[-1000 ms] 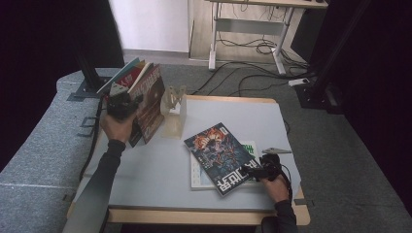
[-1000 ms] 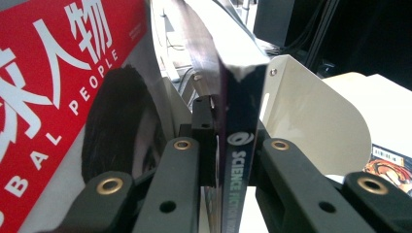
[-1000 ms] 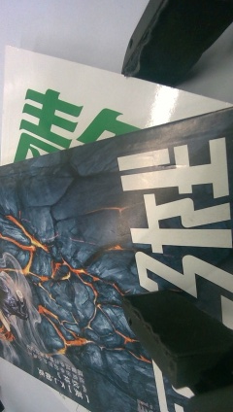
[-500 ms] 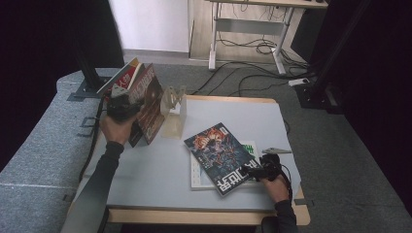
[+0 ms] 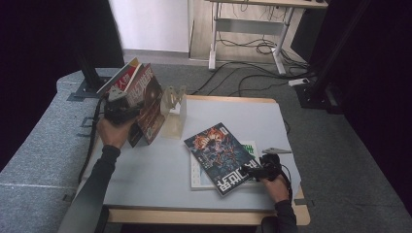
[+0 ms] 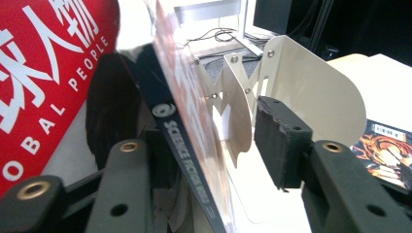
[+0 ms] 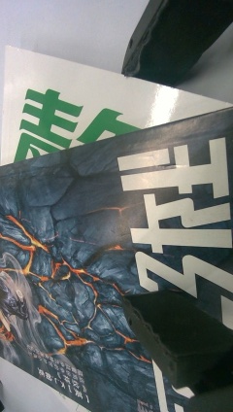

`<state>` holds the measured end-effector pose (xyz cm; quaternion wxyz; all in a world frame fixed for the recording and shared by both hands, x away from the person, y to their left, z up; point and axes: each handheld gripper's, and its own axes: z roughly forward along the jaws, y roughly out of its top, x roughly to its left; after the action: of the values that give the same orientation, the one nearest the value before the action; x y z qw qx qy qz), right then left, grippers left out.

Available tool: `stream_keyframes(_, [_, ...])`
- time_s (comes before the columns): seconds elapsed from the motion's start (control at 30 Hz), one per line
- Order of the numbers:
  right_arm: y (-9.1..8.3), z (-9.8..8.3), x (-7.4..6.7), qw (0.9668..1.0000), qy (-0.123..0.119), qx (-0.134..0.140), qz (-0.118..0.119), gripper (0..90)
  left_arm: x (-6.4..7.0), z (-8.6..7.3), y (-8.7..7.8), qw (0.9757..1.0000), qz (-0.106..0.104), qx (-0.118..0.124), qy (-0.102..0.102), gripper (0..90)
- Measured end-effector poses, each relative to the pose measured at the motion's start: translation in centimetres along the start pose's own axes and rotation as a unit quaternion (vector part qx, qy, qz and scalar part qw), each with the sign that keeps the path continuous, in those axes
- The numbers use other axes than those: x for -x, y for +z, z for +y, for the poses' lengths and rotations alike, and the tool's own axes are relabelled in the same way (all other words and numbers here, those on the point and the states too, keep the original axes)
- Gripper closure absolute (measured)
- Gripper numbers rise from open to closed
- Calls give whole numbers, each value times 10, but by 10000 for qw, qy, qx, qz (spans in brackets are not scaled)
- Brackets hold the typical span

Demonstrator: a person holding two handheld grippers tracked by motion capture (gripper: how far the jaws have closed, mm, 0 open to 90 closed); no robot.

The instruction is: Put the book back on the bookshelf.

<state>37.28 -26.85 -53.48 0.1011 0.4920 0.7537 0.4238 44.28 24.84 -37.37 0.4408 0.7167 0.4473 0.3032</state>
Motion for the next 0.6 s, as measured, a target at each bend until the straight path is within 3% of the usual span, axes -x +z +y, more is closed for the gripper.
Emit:
stream_keyframes(0.37, [0,0,0,10000,-8,-1,-3,0,8,-5,-12,9995,-191,-202,119,378])
stream_keyframes(0.6, [0,0,0,10000,4,-4,-2,0,10,-12,-19,9994,-187,-269,147,314])
